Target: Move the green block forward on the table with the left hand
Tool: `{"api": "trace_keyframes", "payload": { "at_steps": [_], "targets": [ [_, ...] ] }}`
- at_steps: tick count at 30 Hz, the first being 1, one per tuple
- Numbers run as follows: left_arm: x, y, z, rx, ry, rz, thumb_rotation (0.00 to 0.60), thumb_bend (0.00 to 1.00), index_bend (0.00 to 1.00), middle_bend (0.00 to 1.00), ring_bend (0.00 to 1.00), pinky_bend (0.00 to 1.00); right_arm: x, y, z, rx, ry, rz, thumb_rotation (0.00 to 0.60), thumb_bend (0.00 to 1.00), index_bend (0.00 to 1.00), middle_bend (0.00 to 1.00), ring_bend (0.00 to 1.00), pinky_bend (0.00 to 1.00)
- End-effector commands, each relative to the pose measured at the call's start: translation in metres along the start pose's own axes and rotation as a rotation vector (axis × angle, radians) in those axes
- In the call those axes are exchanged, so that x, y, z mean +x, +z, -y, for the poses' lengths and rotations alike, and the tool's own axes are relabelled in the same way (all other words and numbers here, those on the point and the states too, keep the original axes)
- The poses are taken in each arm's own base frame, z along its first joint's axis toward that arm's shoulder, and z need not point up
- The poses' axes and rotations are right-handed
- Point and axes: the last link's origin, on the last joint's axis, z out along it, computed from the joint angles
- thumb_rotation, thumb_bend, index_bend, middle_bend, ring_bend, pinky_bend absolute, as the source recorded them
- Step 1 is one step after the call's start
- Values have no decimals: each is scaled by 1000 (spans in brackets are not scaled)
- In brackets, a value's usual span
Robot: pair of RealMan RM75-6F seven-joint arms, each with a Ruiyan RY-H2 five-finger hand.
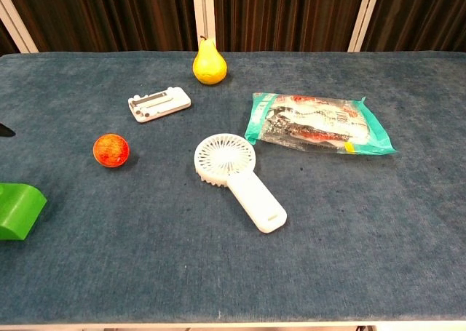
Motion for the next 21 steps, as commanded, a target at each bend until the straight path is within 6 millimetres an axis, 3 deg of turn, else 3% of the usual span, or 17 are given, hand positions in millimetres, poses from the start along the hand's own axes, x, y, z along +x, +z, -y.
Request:
{"api": "trace_keyframes", "payload": {
  "at_steps": [1,4,11,14,17,21],
  "targets": [
    [-11,8,-2,4,5,41,600,1,122,117,66,20,-1,0,0,-2,3,6,600,334,22,175,0,88],
    [-16,12,-2,10,23,62,600,7,122,117,86,61,-2,0,0,-3,5,10,600,334,21,175,0,88],
    [-28,26,2,44,6,88,600,79,182,170,216,308,-3,-1,-2,-9,14,15,600,335,22,175,0,88],
    [-31,35,1,46,-27,66,600,130,309,305,349,448,-4,-1,-2,-11,20,20,600,335,23,175,0,88],
    [-27,43,0,37,-43,32,600,187,430,453,471,523,-4,0,-2,-9,23,20,600,335,25,175,0,88],
    [-7,52,-5,15,-106,-34,600,245,494,518,510,569,-5,-1,-4,-15,28,23,600,334,31,175,0,88]
  ]
}}
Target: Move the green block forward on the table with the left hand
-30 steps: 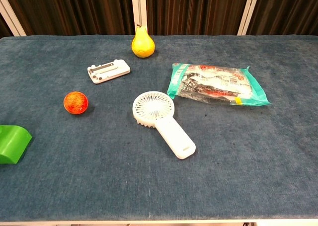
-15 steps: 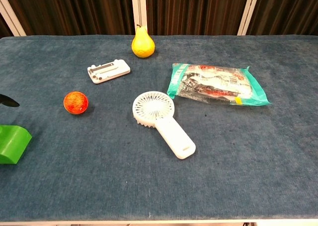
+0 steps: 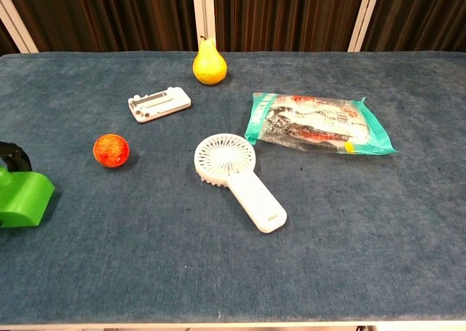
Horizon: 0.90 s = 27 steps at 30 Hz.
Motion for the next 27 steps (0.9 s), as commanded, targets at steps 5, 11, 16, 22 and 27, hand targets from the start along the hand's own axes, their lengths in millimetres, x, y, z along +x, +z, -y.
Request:
{"api": "trace_keyframes", "payload": {
  "at_steps": [5,11,16,22,27],
  "targets": [
    [57,30,-10,-56,31,-143,600,251,494,518,510,576,-1,-2,-2,-8,5,5,600,335,33,175,0,88],
    [102,81,-16,-44,45,-188,600,250,494,517,507,576,-1,-4,-3,-10,6,2,600,335,34,175,0,88],
    [114,119,-19,-11,84,-140,600,246,494,515,492,561,0,-8,-6,-24,9,0,600,334,33,175,0,88],
    [105,158,-17,87,80,-91,600,245,494,511,464,541,1,-10,-8,-34,5,1,600,335,33,175,0,88],
    [92,176,-5,183,73,-33,600,239,492,478,427,531,1,-10,-8,-40,6,3,600,335,33,175,0,88]
  ]
}}
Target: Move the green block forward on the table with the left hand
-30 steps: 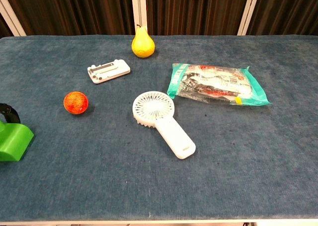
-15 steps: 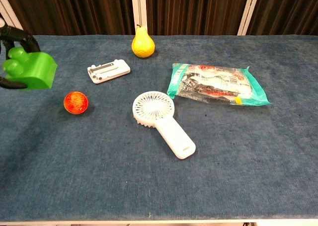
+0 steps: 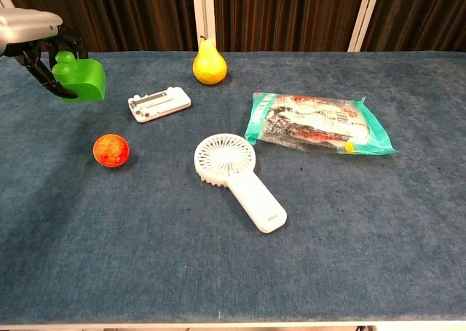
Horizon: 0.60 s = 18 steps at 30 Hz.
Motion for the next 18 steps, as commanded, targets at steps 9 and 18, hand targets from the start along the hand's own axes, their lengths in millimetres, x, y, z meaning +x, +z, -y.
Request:
{"api": "trace_keyframes", "payload": {
  "at_steps": [9,18],
  "targets": [
    [-23,31,2,144,-28,66,600,206,469,458,396,476,-2,4,3,-4,-5,13,600,335,33,175,0,88],
    [-26,32,1,155,-3,73,600,37,58,141,138,353,-2,4,5,-7,-8,16,600,335,33,175,0,88]
  ]
}}
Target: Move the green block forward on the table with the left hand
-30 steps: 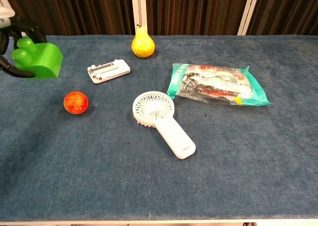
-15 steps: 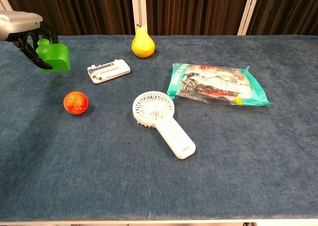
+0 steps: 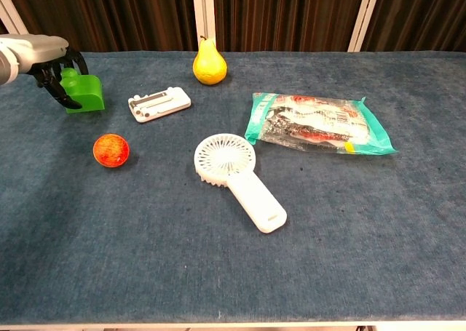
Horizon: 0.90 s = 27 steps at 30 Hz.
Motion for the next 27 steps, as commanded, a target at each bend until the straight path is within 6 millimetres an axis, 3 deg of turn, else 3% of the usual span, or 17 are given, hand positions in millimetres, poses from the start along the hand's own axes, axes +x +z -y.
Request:
{"api": "trace_keyframes", "payload": {
  "at_steps": [1,6,9,17,27],
  "targets": [
    [2,-2,0,-5,6,3,600,30,21,94,96,313,0,0,0,-2,0,-1,600,335,33,175,0,88],
    [13,-17,4,-35,-51,-12,600,19,0,36,51,244,2,-1,-2,-1,5,-4,600,335,33,175,0,88],
    [24,-36,18,-45,-74,-49,600,19,0,37,50,226,3,-1,-4,-4,4,-8,600,334,33,175,0,88],
    [26,-113,86,21,-119,-229,600,19,0,37,15,102,3,-3,-12,-8,3,-4,600,334,33,175,0,88],
    [1,-213,135,1,-101,-354,600,7,0,17,0,35,1,-3,-9,34,21,-12,600,335,35,175,0,88]
  ]
}}
